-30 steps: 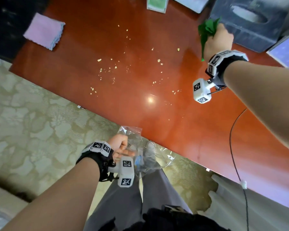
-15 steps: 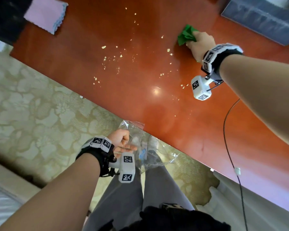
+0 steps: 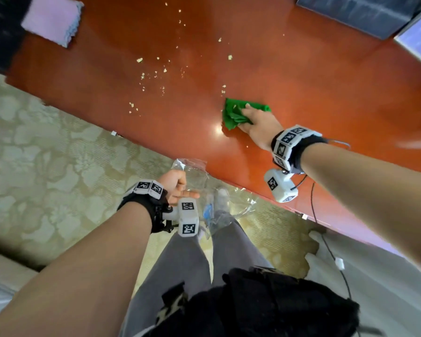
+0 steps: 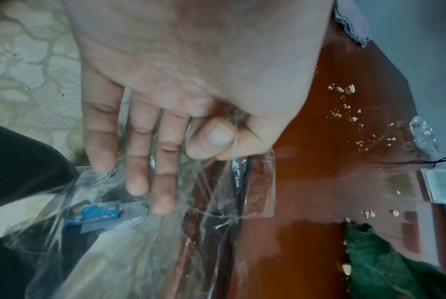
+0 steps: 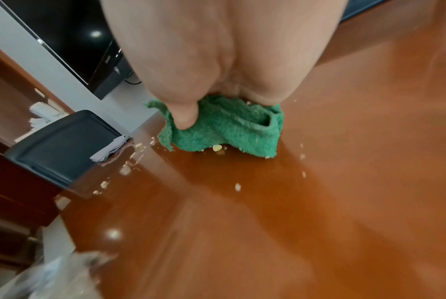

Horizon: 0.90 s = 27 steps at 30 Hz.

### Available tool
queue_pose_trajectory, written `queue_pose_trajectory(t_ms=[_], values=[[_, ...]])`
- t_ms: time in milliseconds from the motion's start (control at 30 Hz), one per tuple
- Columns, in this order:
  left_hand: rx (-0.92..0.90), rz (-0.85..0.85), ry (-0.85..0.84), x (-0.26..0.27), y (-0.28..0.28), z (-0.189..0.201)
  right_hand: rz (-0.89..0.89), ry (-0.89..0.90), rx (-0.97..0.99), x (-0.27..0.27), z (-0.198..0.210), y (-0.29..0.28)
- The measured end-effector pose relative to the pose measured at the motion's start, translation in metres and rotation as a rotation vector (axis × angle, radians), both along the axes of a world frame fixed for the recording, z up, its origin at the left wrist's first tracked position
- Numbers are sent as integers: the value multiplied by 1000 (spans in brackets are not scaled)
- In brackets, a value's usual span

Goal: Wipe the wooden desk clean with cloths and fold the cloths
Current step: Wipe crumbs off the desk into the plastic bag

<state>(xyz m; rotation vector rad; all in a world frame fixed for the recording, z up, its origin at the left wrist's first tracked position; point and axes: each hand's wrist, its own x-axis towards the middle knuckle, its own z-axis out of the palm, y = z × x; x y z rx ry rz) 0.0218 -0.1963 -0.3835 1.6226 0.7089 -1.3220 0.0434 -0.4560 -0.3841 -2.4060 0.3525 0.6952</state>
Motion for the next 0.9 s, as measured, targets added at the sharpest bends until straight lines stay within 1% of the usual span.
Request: queue_pose_trajectory(t_ms=[100,200,267,367,467,533,700,767,900], values=[[-1,-9,2,-1,1,-4,-28,36,5,-31,3,21],[-52,-23,28,-3,7,-12,-73,102,38,-63,8,47],[-95,-30,33,-4,10,-16,-60,140,61,-83,13,65],[-149,-85,43,-6,16,-15,-55,173,94,-107,23,87],[-166,-148,30,-7,19,-14,-132,169,142,-122,31,100],[-146,-166,3,-6,20,-15,-199,179,161,-126,32,101],[-118,-190,-41,-6,23,-16,-494,122,178,-126,30,86],[-121,-215,-38,-7,25,-17,-552,109,202,-124,30,78],[-106,-244,-52,-13,23,-14,-610,53,215,-120,32,59]])
